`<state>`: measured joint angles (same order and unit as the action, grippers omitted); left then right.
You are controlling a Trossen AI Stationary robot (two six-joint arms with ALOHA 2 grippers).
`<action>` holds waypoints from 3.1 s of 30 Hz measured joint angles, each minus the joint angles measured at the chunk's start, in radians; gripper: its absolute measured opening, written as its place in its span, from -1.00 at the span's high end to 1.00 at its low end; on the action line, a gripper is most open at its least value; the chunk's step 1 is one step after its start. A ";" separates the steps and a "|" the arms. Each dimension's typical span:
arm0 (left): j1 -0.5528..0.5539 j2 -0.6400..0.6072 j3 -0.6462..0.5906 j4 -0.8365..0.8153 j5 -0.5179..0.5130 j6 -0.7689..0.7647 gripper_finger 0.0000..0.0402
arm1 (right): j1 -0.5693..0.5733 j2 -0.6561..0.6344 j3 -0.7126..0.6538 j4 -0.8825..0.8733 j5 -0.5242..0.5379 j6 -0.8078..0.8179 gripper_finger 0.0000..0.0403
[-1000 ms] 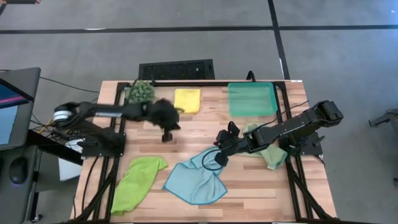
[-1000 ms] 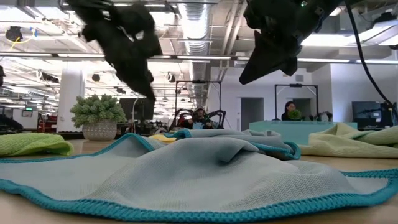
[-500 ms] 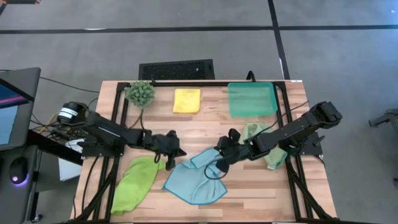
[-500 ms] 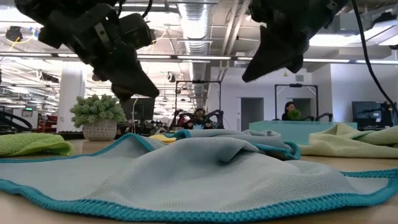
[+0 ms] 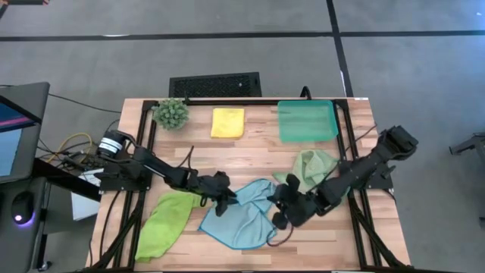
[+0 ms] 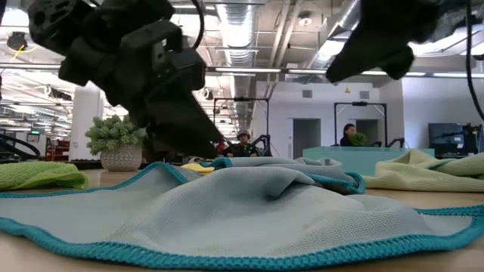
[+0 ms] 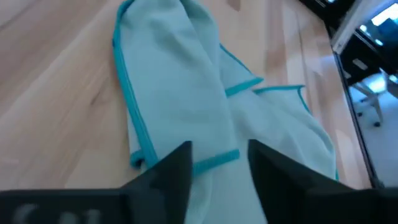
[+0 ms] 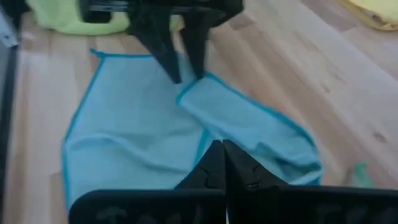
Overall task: Fold microfiber towels
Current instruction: Fold the blue microfiber cloth
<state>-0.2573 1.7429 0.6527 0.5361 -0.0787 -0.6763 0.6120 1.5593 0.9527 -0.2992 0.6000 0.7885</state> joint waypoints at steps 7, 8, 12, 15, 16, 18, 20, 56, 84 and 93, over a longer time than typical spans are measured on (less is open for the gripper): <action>0.005 0.007 0.093 -0.240 -0.123 -0.037 -0.13 | 0.098 0.000 0.000 -0.003 0.064 0.058 0.97; 0.005 0.007 0.098 -0.257 -0.128 -0.045 -0.15 | 0.107 0.000 0.000 -0.002 0.071 0.058 0.97; 0.005 0.007 0.115 -0.267 -0.128 -0.054 -0.18 | 0.129 0.000 0.000 0.001 0.082 0.062 0.97; 0.006 0.007 0.121 -0.298 -0.098 -0.083 -0.18 | 0.132 0.000 0.000 0.001 0.083 0.077 0.97; 0.006 0.007 0.122 -0.309 -0.085 -0.091 -0.17 | 0.132 0.000 0.000 0.001 0.083 0.077 0.97; 0.006 0.007 0.123 -0.343 -0.081 -0.103 -0.16 | 0.132 0.000 0.000 0.001 0.083 0.084 0.97; 0.005 0.007 0.123 -0.385 -0.093 -0.109 -0.14 | 0.133 0.000 0.000 0.001 0.082 0.099 0.97; 0.036 -0.066 0.296 -0.563 0.028 0.140 0.99 | 0.133 0.000 -0.018 0.007 0.079 0.227 0.97; 0.115 -0.171 0.439 -1.105 -0.262 0.339 1.00 | -0.041 0.287 -0.125 0.339 -0.193 0.781 0.22; 0.115 -0.171 0.439 -1.106 -0.261 0.341 1.00 | -0.036 0.294 -0.129 0.371 -0.103 0.792 0.41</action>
<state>-0.1421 1.5716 1.0920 -0.5701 -0.3393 -0.3354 0.5758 1.8532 0.8242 0.0717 0.4968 1.5804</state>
